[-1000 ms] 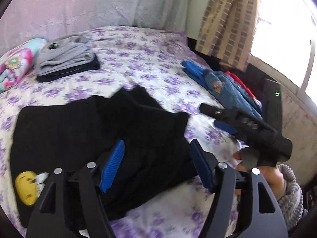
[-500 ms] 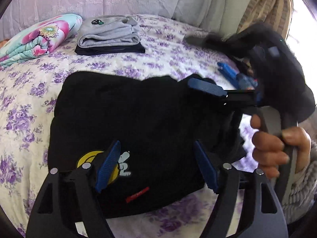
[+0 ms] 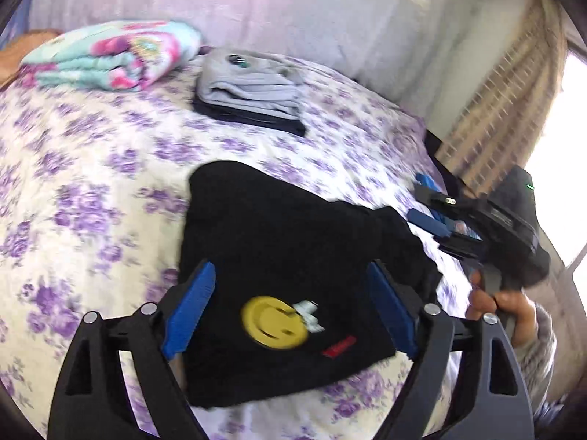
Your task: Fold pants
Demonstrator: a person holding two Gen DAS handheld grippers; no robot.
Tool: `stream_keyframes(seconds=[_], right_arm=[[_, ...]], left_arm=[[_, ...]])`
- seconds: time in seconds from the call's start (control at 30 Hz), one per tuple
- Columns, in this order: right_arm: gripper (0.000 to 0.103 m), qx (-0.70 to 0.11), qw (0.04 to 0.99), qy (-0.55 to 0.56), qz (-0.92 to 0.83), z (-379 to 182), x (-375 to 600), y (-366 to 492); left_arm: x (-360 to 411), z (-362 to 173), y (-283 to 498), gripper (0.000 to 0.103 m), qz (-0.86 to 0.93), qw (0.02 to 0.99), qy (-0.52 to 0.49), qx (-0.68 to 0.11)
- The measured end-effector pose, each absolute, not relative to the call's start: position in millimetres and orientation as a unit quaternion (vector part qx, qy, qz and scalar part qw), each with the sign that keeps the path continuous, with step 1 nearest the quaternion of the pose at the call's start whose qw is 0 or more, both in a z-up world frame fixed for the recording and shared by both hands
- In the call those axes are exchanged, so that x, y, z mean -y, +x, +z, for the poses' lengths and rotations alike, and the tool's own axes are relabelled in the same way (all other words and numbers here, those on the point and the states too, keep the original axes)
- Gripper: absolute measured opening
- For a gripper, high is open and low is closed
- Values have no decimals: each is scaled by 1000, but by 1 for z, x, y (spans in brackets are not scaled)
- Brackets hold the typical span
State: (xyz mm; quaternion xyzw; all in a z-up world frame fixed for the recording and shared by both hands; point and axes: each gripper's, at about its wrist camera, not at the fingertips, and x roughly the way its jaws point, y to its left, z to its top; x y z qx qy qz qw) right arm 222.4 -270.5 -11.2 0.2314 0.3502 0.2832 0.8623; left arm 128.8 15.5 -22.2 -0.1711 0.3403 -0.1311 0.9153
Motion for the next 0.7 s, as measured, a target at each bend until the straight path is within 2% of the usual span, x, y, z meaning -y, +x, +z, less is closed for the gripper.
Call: stream_keyframes(seconds=[0.13,0.2,0.23,0.27,0.3,0.33,0.37,0.43,0.5,0.53,0.63,0.7], right_arm=[[54,-384,864,214,246,-33,257,245],[44,-401,854,227,240,-59,264,257],[32,-396,856,230,239,-64,268,257],[28,-396,852,242,241,-65,275,256],[28,-394,847,261,245,-64,281,254],[31,-388,843,280,244,-59,288,248],[49,-376,852,279,233,-49,294,237],[66,-342,888,224,210,-26,298,207],[69,-329,915,144,186,-13,295,176],[75,-331,920,115,174,-14,293,163],[81,-372,922,8,112,-47,280,144],[86,-394,910,38,121,-77,289,144]], left_arm=[[-17,-52,146,82,-69,906,-138,-393],[-20,-74,153,87,-60,894,-142,-422],[-25,-77,153,89,-67,895,-158,-412],[-28,-75,154,89,-70,893,-163,-414],[-28,-74,155,89,-69,891,-163,-417],[-28,-74,154,89,-68,892,-161,-417],[-28,-72,151,89,-65,894,-160,-414],[-30,-64,141,88,-59,899,-159,-403],[-34,-60,132,88,-50,903,-154,-398],[-36,-60,129,88,-42,904,-150,-399],[-39,-68,124,93,-36,901,-140,-409],[-36,-74,121,95,-29,904,-125,-408]])
